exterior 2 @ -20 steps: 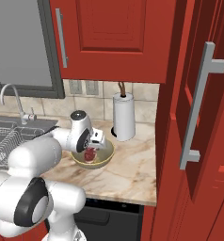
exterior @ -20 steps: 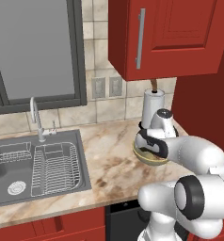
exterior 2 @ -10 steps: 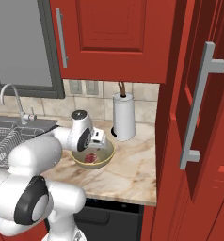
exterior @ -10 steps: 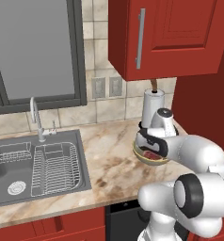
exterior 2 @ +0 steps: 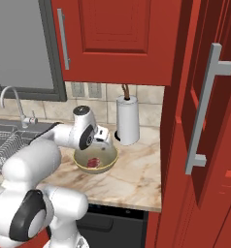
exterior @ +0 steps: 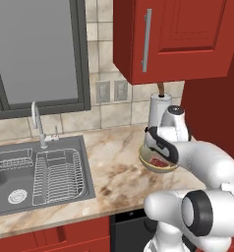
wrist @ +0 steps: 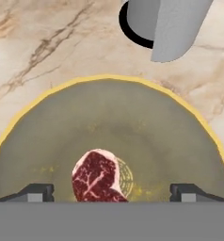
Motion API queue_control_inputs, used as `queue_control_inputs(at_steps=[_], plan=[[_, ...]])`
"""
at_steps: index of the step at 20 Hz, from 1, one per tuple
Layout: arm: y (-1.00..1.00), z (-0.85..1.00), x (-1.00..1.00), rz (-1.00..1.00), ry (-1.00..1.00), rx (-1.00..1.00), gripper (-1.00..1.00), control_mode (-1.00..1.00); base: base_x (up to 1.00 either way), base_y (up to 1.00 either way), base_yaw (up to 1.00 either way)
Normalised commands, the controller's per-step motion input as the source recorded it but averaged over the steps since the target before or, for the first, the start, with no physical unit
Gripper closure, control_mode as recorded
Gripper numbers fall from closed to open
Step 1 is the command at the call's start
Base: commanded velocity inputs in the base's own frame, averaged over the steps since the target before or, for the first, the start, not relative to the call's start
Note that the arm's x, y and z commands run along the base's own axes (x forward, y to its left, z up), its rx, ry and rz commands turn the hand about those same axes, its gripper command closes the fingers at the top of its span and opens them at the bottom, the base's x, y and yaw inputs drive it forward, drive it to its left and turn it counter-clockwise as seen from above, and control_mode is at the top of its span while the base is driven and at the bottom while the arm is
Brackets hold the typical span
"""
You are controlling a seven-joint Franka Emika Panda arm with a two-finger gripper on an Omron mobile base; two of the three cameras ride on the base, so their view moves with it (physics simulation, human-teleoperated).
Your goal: Retrieve the bowl from the cabinet, then place the raw meat into the bowl to avoid contamination.
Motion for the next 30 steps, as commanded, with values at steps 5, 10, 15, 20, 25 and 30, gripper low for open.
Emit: queue_control_inputs(at_steps=[5, 10, 15, 20, 25, 30], plan=[[0.00, 0.41, -0.66, -0.10, -0.11, 0.00, -1.00, -1.00, 0.00, 0.00, 0.00], [0.16, 0.57, -0.82, -0.08, -0.21, 0.00, -1.00, -1.00, 0.00, 0.00, 0.00], [0.37, 0.57, -0.77, -0.15, -0.22, 0.02, -1.00, -1.00, 0.00, 0.00, 0.00], [0.50, 0.30, -0.81, -0.17, -0.11, 0.05, -1.00, -1.00, 0.00, 0.00, 0.00], [0.52, 0.22, -0.91, -0.12, 0.00, 0.02, -1.00, -1.00, 0.00, 0.00, 0.00], [0.66, -0.01, -0.39, -0.05, 0.03, 0.00, -1.00, -1.00, 0.00, 0.00, 0.00]])
